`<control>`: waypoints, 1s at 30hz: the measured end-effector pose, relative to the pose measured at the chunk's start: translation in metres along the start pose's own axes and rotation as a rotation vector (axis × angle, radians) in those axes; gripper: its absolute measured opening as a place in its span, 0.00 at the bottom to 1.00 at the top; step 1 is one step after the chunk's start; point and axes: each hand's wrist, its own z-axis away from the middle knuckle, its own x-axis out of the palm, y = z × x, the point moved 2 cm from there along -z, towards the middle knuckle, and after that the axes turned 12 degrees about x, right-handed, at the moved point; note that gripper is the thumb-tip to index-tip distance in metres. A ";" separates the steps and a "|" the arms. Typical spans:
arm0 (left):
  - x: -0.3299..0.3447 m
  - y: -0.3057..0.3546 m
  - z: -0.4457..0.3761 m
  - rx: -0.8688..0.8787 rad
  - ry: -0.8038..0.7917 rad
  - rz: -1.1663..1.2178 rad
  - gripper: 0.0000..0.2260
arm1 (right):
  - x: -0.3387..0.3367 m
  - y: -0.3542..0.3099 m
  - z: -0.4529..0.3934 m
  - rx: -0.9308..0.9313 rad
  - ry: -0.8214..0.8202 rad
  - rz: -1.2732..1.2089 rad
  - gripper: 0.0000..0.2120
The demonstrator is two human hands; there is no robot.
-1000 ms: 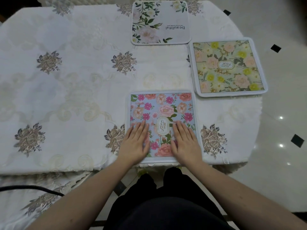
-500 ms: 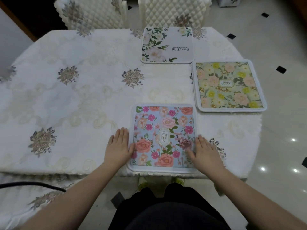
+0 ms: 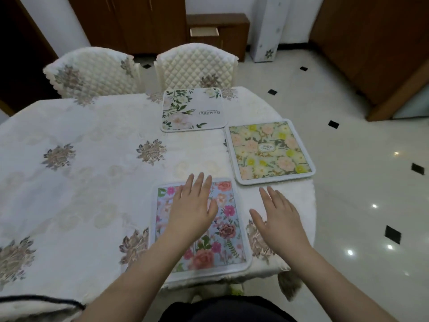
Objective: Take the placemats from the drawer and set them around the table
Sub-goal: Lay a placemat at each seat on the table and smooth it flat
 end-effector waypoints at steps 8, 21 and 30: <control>-0.021 0.061 -0.041 0.308 -0.003 -0.094 0.27 | -0.045 0.017 0.038 0.162 0.237 -0.090 0.32; -0.021 0.181 -0.047 0.732 0.000 0.066 0.27 | -0.063 0.091 0.135 0.617 0.423 -0.121 0.30; -0.021 0.276 -0.056 0.974 -0.052 0.003 0.28 | -0.074 0.153 0.183 0.815 0.487 -0.046 0.30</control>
